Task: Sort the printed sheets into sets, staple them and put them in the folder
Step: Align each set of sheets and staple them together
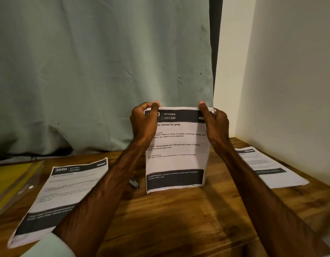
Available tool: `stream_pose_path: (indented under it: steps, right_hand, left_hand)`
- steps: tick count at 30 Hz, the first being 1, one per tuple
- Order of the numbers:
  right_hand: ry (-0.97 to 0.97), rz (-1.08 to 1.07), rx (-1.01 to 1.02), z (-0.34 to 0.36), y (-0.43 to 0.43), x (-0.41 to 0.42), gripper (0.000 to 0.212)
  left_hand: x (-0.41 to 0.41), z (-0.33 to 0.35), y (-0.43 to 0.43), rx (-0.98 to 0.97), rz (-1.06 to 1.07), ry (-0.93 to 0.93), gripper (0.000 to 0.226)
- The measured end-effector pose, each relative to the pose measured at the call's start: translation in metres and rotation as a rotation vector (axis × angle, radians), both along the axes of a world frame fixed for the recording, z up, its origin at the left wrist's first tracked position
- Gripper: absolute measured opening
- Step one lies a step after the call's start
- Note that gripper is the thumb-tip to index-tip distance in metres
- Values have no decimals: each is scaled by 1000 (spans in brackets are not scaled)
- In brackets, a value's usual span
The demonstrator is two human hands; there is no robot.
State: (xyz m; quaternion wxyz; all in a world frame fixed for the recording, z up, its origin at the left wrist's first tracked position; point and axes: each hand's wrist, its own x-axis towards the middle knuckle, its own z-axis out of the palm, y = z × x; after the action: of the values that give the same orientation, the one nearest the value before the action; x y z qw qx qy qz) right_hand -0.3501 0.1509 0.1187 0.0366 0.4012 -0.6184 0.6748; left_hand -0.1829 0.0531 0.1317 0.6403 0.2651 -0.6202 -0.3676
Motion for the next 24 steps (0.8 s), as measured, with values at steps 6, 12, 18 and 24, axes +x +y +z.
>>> stream_pose_path:
  steps: [6, 12, 18, 24]
  right_hand:
    - [14, -35, 27, 2, -3, -2, 44]
    - [31, 87, 38, -4, 4, -6, 53]
    - [30, 241, 123, -44, 13, -24, 44]
    - [-117, 283, 225, -104, 13, -22, 39]
  left_hand:
    - [-1, -1, -1, -3, -18, -7, 23]
    - [-1, -3, -6, -23, 14, -24, 27]
    - [7, -24, -6, 57, -133, -17, 63]
    - [14, -77, -6, 179, -291, -69, 51]
